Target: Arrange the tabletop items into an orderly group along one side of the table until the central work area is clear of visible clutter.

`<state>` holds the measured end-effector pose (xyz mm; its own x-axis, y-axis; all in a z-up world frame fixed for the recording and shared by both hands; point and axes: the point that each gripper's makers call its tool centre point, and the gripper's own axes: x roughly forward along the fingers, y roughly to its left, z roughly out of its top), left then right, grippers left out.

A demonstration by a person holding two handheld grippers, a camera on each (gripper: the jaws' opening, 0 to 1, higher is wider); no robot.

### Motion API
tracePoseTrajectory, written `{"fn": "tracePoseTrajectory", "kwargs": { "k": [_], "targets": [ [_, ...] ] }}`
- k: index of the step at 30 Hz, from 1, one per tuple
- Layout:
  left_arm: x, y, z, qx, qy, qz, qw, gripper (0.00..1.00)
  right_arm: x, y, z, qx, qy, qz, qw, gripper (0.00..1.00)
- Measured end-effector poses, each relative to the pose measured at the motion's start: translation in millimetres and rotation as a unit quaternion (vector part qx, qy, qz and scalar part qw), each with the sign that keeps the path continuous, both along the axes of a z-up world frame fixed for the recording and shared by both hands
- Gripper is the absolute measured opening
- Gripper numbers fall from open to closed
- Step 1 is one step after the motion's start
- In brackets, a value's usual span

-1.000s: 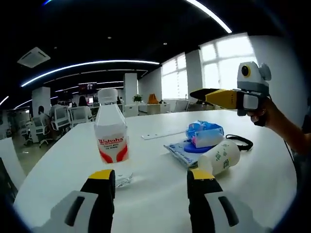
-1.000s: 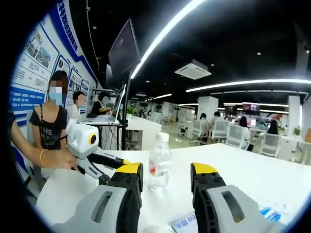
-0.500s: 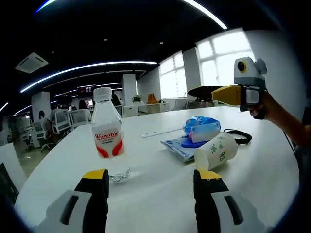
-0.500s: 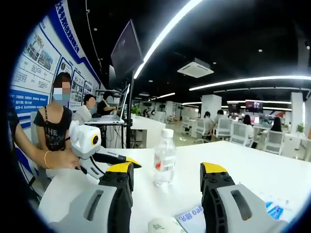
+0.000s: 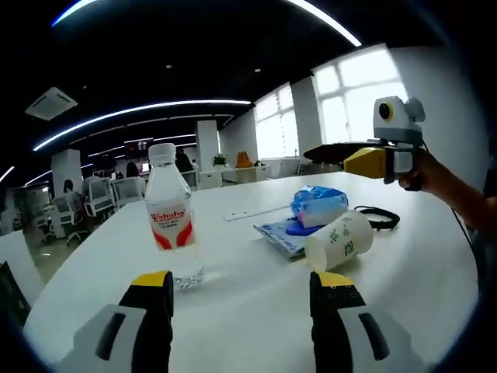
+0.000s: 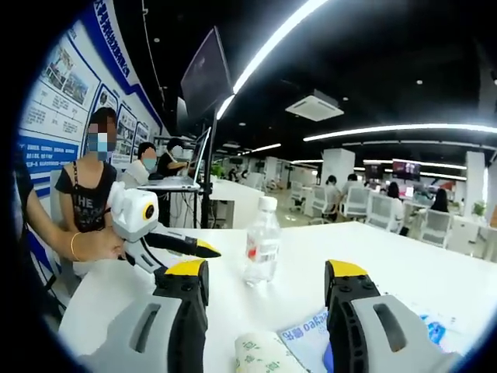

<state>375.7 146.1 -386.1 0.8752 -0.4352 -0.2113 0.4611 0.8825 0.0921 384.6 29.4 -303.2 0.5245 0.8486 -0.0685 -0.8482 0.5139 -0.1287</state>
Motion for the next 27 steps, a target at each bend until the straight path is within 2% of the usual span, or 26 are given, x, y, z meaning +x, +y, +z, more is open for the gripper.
{"fn": "tracePoseTrajectory", "kwargs": {
  "k": [11,18,24,27],
  "targets": [
    [-4.8,-9,-7.2,0.011,0.01,-0.015,0.9998,0.71,-6,-13,0.3,0.009,-0.006,-0.005,0.9999,0.62],
    [-11.1,-17,-11.4,0.025,0.014,-0.025,0.9993,0.7,-23,-20,-1.0,0.002,-0.009,0.005,0.9999,0.62],
    [-15.8,-21,-9.1,0.012,0.009,-0.022,0.9996,0.7,-40,-26,0.3,0.01,-0.014,0.008,0.9998,0.64],
    [-20.3,-25,-12.6,0.005,0.017,-0.023,0.9996,0.68,-49,-30,1.5,0.009,-0.02,0.012,0.9997,0.64]
  ]
}}
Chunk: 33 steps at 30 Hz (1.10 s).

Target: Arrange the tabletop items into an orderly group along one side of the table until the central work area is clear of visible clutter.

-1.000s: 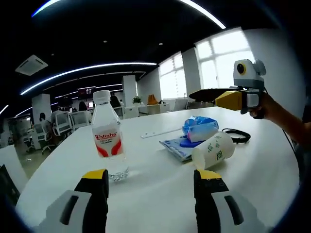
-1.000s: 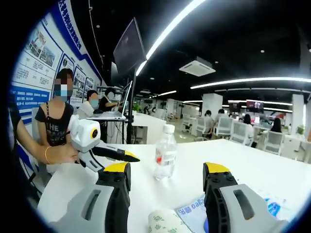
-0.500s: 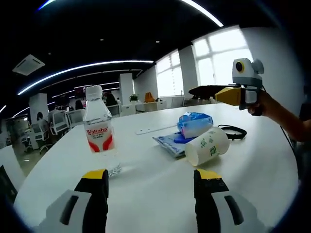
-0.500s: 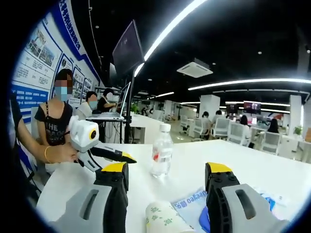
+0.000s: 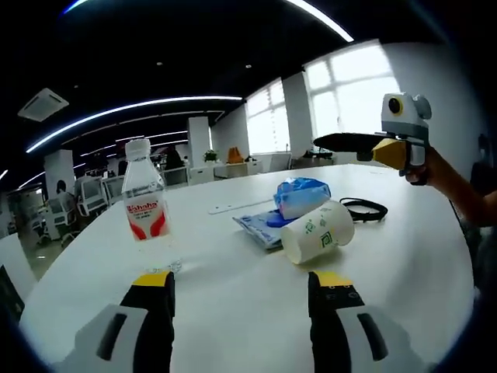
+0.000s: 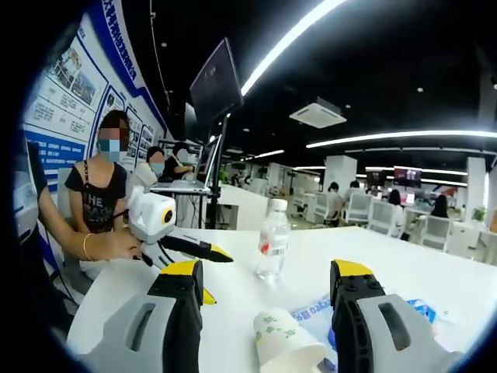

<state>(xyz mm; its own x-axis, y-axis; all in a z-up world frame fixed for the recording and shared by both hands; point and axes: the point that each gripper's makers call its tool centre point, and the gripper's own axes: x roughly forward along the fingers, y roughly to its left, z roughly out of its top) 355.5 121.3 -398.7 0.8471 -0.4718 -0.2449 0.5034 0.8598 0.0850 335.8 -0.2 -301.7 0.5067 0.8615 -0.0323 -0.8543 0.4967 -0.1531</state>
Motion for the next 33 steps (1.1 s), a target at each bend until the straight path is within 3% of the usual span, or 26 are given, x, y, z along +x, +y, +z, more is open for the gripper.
{"fn": "tracePoseTrajectory", "kwargs": {
  "k": [10,16,27,29,30,33],
  "targets": [
    [-7.2,-13,-4.7,0.002,0.004,-0.011,0.9999,0.67,-14,-12,-1.3,0.006,0.006,0.007,0.9999,0.65],
    [-10.9,-27,-1.5,0.04,-0.013,-0.032,0.9986,0.66,-19,-23,-6.1,0.004,0.008,-0.002,1.0,0.65],
    [-11.8,-45,8.3,0.057,-0.027,-0.056,0.9965,0.66,-33,-39,-4.4,0.004,0.002,-0.016,0.9999,0.65],
    [-11.1,-49,9.2,0.073,-0.032,-0.064,0.9948,0.66,-36,-40,-5.1,0.004,0.002,-0.015,0.9999,0.65],
    [-10.6,-54,9.6,0.104,-0.044,-0.077,0.9906,0.66,-37,-40,-6.0,0.003,0.002,-0.015,0.9999,0.65],
    [-10.7,-61,10.1,0.142,-0.058,-0.089,0.9842,0.66,-39,-43,-8.2,0.004,0.003,-0.017,0.9998,0.64]
  ]
}}
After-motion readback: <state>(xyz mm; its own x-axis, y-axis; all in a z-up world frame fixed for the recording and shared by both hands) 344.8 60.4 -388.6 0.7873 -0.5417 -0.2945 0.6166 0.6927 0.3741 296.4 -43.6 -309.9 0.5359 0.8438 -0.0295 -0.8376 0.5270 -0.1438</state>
